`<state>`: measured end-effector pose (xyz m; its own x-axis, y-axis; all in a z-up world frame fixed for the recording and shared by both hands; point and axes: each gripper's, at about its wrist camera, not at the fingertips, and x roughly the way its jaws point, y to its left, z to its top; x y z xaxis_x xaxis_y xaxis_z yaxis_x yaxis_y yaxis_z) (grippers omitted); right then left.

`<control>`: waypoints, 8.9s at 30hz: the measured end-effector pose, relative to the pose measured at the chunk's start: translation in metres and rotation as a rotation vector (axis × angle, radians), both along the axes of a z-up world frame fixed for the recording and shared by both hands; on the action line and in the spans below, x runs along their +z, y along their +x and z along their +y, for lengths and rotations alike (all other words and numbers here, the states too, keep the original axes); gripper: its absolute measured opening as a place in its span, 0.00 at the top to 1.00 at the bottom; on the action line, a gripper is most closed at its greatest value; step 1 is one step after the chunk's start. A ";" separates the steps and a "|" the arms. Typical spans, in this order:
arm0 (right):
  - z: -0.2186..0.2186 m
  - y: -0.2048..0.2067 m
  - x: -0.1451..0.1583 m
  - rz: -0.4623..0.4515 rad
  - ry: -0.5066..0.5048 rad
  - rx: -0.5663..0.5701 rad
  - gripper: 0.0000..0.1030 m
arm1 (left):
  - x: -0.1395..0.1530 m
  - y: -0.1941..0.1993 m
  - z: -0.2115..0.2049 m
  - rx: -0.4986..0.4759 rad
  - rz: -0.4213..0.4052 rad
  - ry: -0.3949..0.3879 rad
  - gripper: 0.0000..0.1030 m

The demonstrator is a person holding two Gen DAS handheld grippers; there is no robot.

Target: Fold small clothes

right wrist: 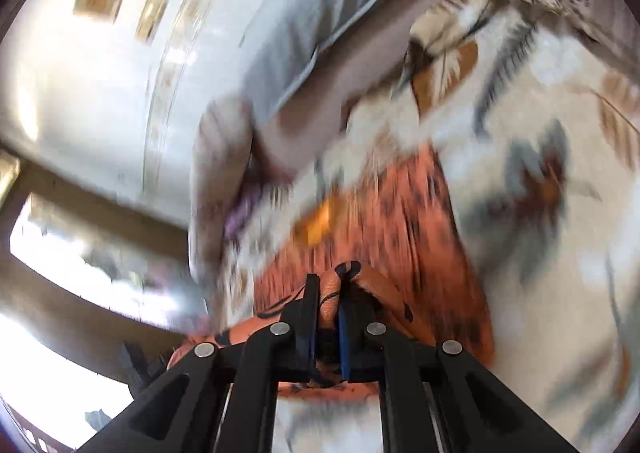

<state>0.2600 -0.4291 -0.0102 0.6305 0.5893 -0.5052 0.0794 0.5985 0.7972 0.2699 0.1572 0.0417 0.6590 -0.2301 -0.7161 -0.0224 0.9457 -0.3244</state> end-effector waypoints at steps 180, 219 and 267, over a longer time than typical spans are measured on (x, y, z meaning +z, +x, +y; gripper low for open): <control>0.001 -0.067 -0.087 0.220 -0.198 0.080 0.26 | -0.131 -0.183 -0.109 -0.094 0.097 0.341 0.21; 0.160 -0.175 -0.076 0.095 -0.382 0.163 0.21 | -0.096 -0.161 -0.002 0.040 0.200 0.085 0.44; 0.096 -0.254 -0.095 0.184 0.087 -0.064 0.21 | -0.072 -0.198 -0.058 0.061 0.116 0.258 0.36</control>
